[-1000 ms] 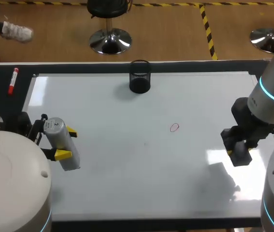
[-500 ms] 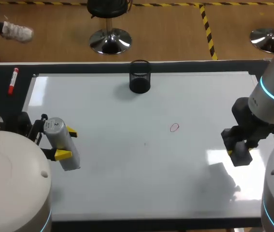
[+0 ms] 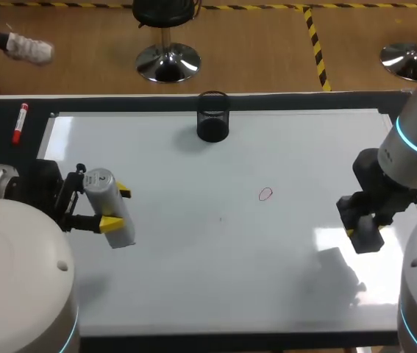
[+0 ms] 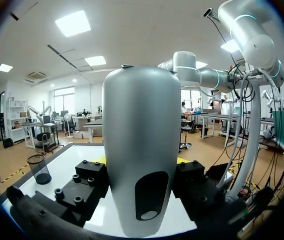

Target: Pick up the inspection probe, press it on each red-marked spot on the whiteboard one by one, put down the probe, pick up the eraser, and wipe off all the red marks.

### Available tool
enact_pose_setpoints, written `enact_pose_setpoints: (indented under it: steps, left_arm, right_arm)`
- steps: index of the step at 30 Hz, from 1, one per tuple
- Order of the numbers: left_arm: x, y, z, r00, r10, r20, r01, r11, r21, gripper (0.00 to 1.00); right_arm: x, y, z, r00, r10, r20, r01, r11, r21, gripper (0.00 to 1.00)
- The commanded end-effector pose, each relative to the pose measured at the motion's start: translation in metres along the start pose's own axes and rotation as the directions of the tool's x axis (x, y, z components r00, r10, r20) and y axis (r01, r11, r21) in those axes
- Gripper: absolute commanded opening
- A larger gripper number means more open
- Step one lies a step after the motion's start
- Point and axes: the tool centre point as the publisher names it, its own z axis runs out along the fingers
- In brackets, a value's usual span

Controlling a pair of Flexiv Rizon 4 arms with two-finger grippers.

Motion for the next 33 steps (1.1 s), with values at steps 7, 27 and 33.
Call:
enact_pose_setpoints:
  steps: [7,27,33]
  left_arm:
    - [-0.032,0.008,0.026,0.996,0.003,-0.09,0.0,0.999,0.036,0.0]
    - [-0.093,0.012,0.085,0.966,0.023,-0.258,-0.006,0.998,0.066,0.0]
    - [-0.108,0.014,0.099,0.957,0.009,-0.291,0.007,0.998,0.056,0.0]
  right_arm:
    - [-0.001,-0.001,-0.001,1.0,-0.002,-0.002,0.002,1.0,-0.002,0.0]
    - [-0.001,-0.001,-0.001,1.0,-0.002,-0.002,0.002,1.0,-0.002,0.0]
    - [-0.001,-0.001,-0.001,1.0,-0.002,-0.002,0.002,1.0,-0.002,0.0]
